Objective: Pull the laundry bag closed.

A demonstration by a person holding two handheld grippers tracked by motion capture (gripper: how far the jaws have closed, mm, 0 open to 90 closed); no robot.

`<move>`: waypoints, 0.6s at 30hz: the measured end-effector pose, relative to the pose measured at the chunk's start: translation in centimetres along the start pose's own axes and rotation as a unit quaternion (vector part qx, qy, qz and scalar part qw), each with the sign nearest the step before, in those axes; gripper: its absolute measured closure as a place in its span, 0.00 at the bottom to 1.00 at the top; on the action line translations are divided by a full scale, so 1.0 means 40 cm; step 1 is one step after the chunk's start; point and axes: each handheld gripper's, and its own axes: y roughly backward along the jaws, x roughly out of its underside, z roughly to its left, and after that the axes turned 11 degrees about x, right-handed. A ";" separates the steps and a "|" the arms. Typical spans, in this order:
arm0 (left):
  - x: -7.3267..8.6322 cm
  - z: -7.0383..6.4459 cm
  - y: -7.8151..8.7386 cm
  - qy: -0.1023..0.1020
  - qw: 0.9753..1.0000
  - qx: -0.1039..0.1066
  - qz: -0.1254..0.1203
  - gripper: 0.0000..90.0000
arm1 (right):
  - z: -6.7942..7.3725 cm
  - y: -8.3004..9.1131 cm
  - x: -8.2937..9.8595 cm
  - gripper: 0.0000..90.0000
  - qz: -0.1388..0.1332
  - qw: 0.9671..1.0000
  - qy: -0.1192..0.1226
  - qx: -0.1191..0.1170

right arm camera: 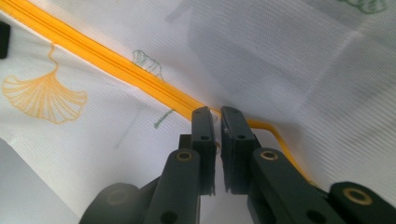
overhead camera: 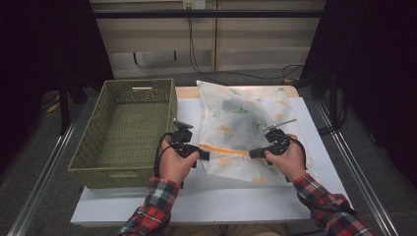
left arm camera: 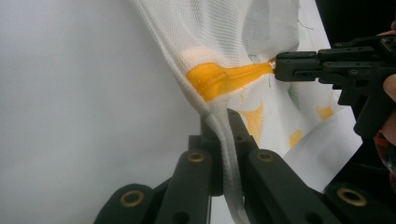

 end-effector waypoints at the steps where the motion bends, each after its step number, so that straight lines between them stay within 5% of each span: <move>1: 0.001 -0.002 -0.001 0.005 1.000 0.002 -0.001 1.00 | -0.001 0.000 0.000 0.94 0.001 1.000 -0.002 -0.002; 18: -0.001 -0.004 0.002 0.002 1.000 0.000 0.000 1.00 | -0.006 0.005 0.004 0.95 0.001 1.000 -0.004 0.002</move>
